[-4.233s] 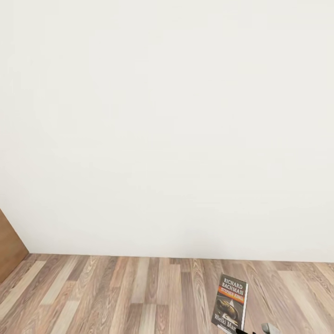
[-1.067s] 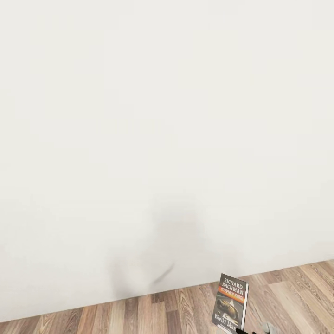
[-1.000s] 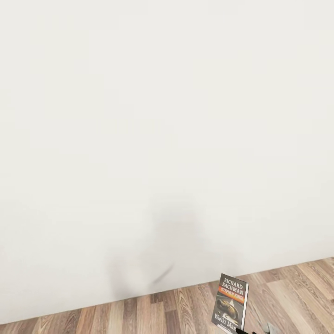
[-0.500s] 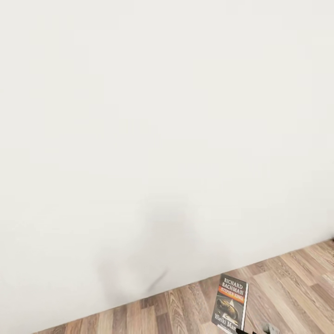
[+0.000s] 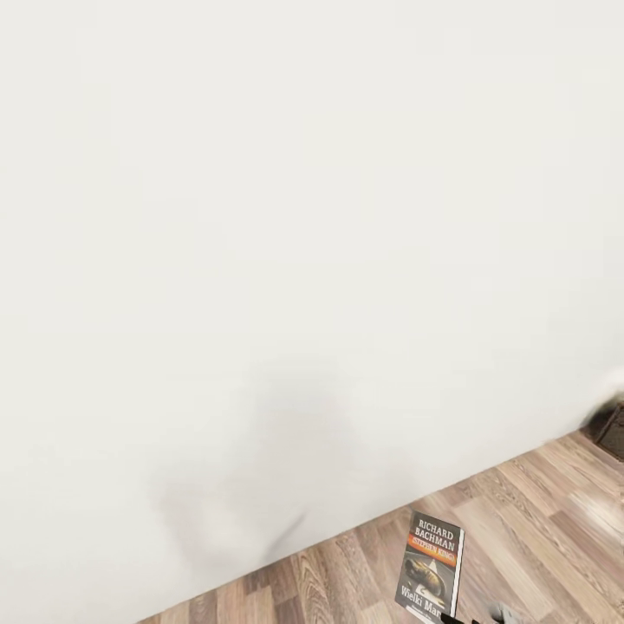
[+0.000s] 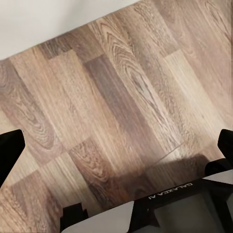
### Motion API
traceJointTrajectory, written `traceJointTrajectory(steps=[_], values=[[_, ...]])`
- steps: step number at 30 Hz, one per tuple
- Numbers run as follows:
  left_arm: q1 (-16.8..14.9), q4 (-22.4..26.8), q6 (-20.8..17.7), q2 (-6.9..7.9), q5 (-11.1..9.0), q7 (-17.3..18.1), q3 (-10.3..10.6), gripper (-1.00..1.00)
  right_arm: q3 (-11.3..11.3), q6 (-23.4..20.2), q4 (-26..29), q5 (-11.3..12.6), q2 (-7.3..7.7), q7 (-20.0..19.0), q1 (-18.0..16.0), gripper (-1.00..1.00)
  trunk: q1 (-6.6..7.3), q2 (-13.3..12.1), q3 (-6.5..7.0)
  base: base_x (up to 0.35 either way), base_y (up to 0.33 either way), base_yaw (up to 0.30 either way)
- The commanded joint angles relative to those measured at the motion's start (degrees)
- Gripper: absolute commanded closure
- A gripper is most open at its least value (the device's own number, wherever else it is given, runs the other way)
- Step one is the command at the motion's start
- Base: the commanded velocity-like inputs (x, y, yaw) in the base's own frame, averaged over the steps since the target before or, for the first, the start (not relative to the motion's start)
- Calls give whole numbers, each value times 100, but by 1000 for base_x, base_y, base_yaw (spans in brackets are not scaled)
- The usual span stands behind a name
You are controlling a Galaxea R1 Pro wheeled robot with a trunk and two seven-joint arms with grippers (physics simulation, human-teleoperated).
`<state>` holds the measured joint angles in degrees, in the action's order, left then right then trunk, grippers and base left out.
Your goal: In the bedroom, move the book from the bed onto either nightstand, and place the two sandals side by side next to the bed.
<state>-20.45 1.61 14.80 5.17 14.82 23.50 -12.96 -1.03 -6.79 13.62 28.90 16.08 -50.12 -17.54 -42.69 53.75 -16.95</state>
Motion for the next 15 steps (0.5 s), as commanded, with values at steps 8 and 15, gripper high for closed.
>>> traceJointTrajectory(steps=[8,15], values=[[-3,-3,23,2,56,14,-49,-100,-11,-59,0,37,0,-15,-4,100,-1,5,-7,0,0,-190],[-3,-1,16,2,56,14,-49,-100,-11,-59,0,37,0,-15,-4,100,-1,5,-7,97,0,-179]])
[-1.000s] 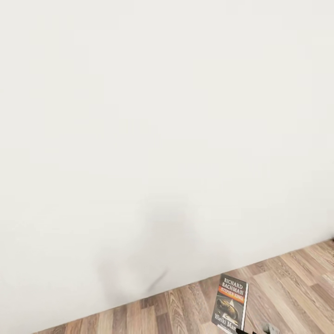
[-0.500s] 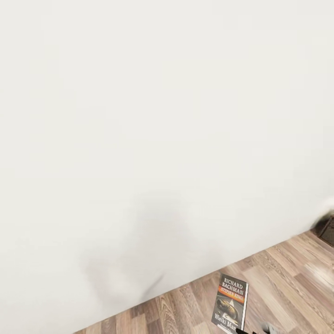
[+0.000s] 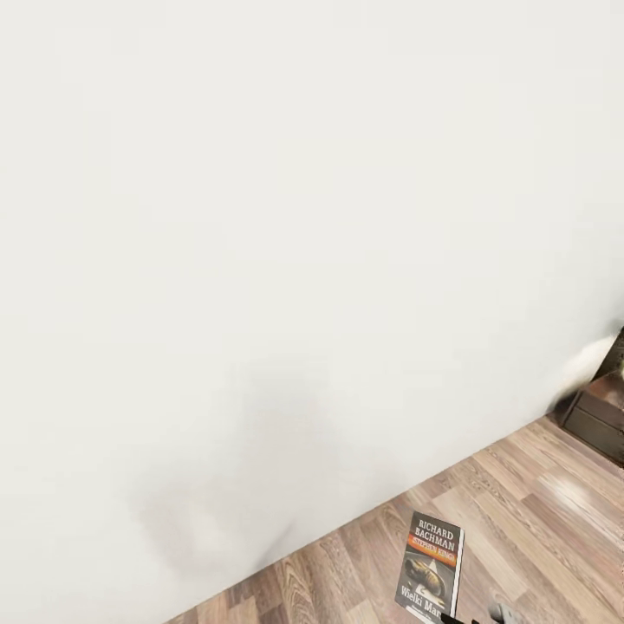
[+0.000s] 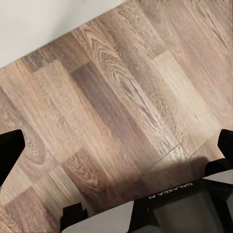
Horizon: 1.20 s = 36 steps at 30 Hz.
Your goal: In the bedroom, move the book from the bed onto either nightstand, and place the two sandals side by side next to the bed.
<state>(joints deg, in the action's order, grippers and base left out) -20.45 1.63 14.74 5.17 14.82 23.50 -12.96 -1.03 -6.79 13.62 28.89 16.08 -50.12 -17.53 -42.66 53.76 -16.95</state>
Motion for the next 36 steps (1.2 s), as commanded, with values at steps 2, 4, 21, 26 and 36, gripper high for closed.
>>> traceJointTrajectory(steps=[2,4,21,26,36], values=[[-3,-4,23,2,56,14,-49,-100,-11,-59,0,37,0,-15,-4,100,-3,5,-7,280,0,-175],[-3,-1,21,2,56,14,-49,-100,-11,-59,0,37,0,-15,-4,100,-3,5,-7,245,0,-174],[-3,-4,28,2,56,14,-49,-100,-12,-59,0,37,0,-15,-4,100,-3,5,-7,34,0,-182],[-3,-4,27,2,56,14,-49,-100,-11,-59,0,37,0,-15,-4,100,-3,5,-7,0,0,-180],[-3,-4,21,2,56,14,-49,-100,-12,-59,0,37,0,-15,-4,100,-3,5,-7,151,0,-182]])
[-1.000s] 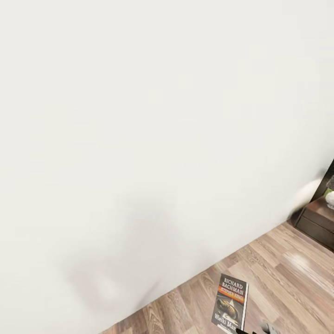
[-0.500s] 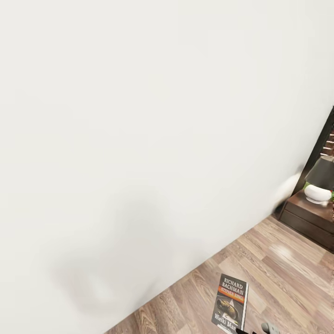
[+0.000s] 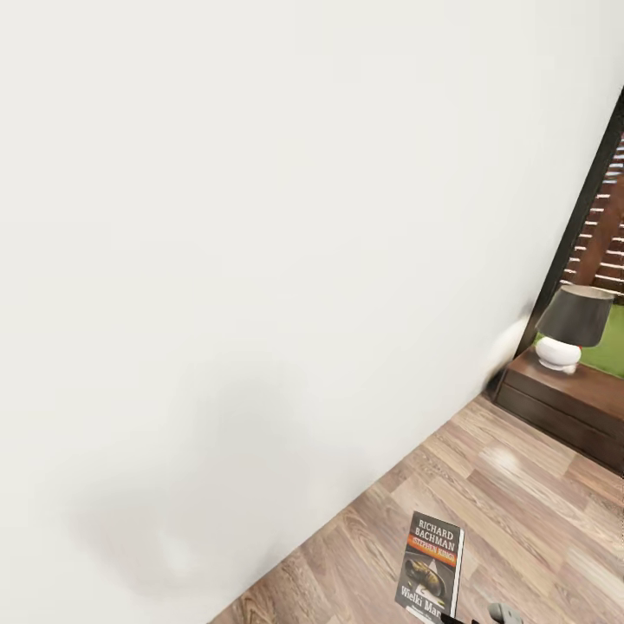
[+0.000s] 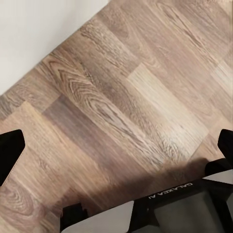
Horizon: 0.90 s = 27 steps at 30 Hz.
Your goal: In the bedroom, move the book from the bed onto either nightstand, and place the two sandals side by side next to the bed.
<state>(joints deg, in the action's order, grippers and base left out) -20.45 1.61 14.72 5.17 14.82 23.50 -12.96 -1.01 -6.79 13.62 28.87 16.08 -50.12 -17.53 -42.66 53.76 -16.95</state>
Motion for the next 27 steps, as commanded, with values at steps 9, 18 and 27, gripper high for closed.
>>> traceJointTrajectory(steps=[9,18,27], values=[[-3,-3,22,2,55,7,-49,-100,-13,-60,0,39,0,-15,-5,100,-4,5,-7,147,0,-187],[-3,-3,22,2,56,6,-49,-100,-13,-60,0,39,0,-15,-5,100,-4,5,-7,4,0,-186],[-3,-3,22,2,56,5,-49,-100,-13,-60,0,39,0,-15,-5,100,-4,5,-7,0,0,-179]])
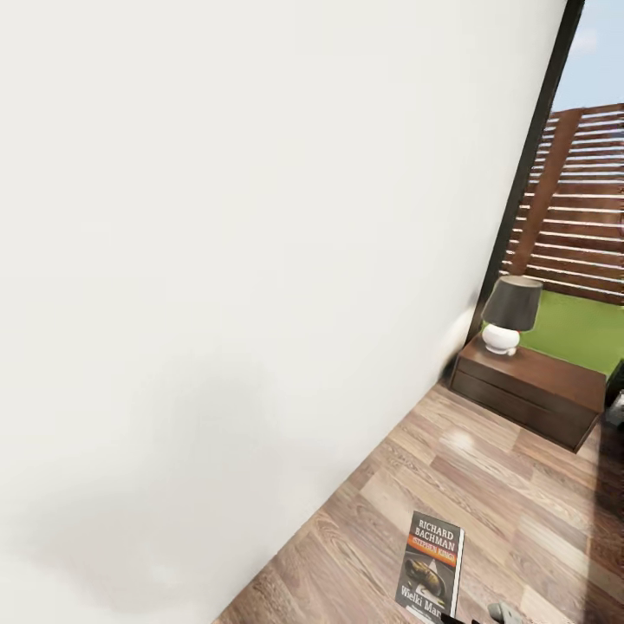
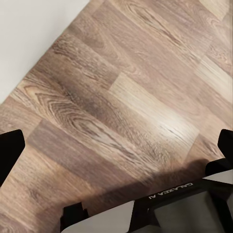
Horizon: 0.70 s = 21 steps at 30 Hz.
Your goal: In the bedroom, move the book from the bed onto either nightstand, and place the two sandals side by side next to the bed.
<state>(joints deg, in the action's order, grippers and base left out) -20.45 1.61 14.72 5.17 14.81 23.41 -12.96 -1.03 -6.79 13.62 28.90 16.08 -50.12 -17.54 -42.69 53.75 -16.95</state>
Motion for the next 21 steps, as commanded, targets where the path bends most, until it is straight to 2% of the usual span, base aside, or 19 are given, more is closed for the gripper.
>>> traceJointTrajectory(steps=[1,12,21], values=[[-3,-3,22,2,57,14,-49,-100,-11,-59,0,37,0,-15,-4,100,0,5,-7,0,0,-178],[-3,-3,22,2,56,14,-49,-100,-11,-59,0,37,0,-15,-4,100,0,5,-7,12,0,-178],[-3,-3,22,2,57,14,-49,-100,-11,-59,0,37,0,-15,-4,100,0,5,-7,280,0,-178]])
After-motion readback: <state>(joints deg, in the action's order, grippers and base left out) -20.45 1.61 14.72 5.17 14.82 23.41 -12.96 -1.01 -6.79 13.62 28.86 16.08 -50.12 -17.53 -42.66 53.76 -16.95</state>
